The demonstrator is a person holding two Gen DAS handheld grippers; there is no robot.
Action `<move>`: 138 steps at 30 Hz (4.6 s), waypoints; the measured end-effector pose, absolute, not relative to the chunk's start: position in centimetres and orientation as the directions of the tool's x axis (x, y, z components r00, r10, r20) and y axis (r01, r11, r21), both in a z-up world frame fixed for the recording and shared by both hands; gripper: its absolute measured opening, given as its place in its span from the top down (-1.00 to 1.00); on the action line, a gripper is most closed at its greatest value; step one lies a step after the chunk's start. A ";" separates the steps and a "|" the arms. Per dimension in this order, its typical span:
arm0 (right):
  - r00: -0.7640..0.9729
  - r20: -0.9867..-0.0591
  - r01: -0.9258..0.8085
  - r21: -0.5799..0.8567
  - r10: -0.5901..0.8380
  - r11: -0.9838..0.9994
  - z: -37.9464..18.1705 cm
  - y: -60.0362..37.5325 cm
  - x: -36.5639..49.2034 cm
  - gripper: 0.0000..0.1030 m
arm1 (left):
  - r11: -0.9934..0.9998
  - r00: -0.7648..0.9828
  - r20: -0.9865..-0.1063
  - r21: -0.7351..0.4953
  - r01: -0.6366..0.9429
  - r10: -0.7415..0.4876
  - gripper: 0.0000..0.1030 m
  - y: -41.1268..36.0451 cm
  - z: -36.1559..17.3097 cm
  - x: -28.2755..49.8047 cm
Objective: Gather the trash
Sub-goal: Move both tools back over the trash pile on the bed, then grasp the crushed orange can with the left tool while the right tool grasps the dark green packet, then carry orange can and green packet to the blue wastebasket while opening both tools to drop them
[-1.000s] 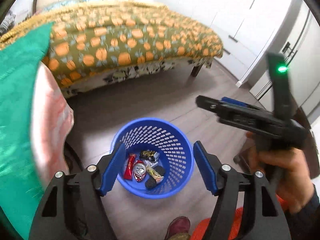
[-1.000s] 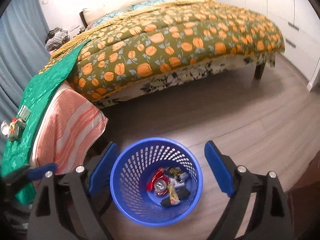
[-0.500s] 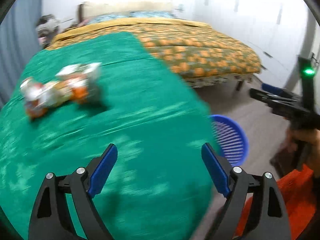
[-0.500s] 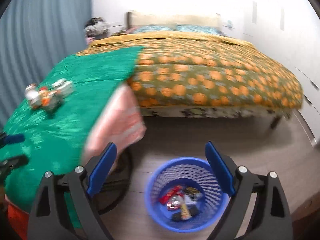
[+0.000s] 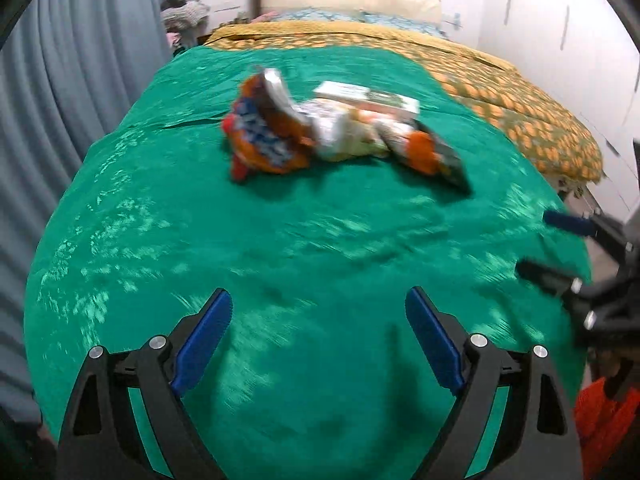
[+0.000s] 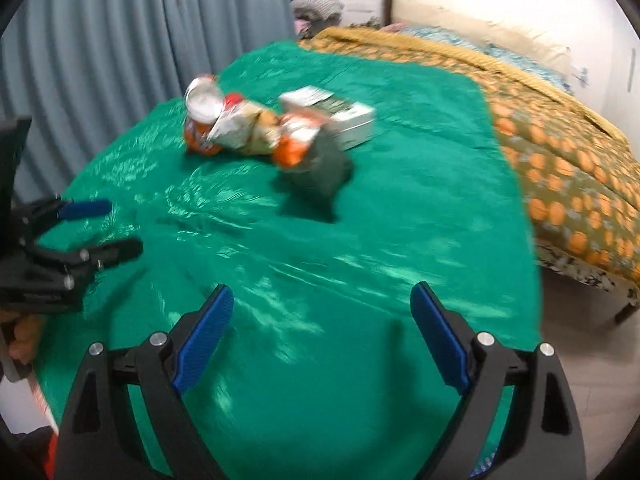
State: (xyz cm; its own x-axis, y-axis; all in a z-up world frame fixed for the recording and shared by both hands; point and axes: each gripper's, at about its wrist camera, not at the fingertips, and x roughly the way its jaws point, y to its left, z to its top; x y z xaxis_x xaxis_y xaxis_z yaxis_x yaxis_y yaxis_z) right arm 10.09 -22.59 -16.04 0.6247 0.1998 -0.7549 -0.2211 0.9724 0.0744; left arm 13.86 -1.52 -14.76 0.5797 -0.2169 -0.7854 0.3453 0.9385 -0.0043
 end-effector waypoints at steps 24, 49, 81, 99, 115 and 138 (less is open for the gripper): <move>0.587 -0.785 -0.234 0.068 0.197 0.970 -17.4 -21.2 11.1 -0.76 | 0.958 0.591 -0.797 0.054 0.281 -0.128 -0.73 -1.9 -16.2 27.2; 0.590 -0.784 -0.231 0.067 0.194 0.971 -17.4 -21.2 11.0 -0.76 | 0.984 0.567 -0.820 0.021 0.177 -0.085 -0.81 5.7 -16.0 25.7; 0.591 -0.783 -0.225 0.071 0.194 0.972 -17.2 -21.4 11.0 -0.76 | 0.988 0.646 -0.752 0.153 -0.016 0.126 -0.10 6.2 -14.7 29.6; 0.546 -0.749 -0.116 0.376 0.375 0.919 -15.3 -25.2 20.4 -0.42 | 0.903 0.607 -0.741 0.001 0.429 -0.287 -0.18 3.9 -14.8 13.4; 0.460 -0.821 -0.350 0.183 0.338 0.919 -12.6 -20.0 14.5 0.30 | 0.916 0.528 -0.780 -0.140 0.377 -0.337 -0.69 6.5 -15.3 12.4; 0.423 -0.827 -0.334 0.239 0.371 0.912 -14.9 -19.8 10.7 0.37 | 0.941 0.578 -0.777 -0.054 0.335 -0.251 -0.09 5.6 -14.6 12.7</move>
State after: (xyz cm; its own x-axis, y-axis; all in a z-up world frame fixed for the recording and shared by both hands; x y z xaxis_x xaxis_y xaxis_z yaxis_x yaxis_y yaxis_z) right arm 10.69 -19.82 -14.94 0.4230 0.3714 -0.8265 -0.3340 0.9118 0.2388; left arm 12.75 5.59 -14.63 0.5777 -0.2507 -0.7768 0.3352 0.9406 -0.0542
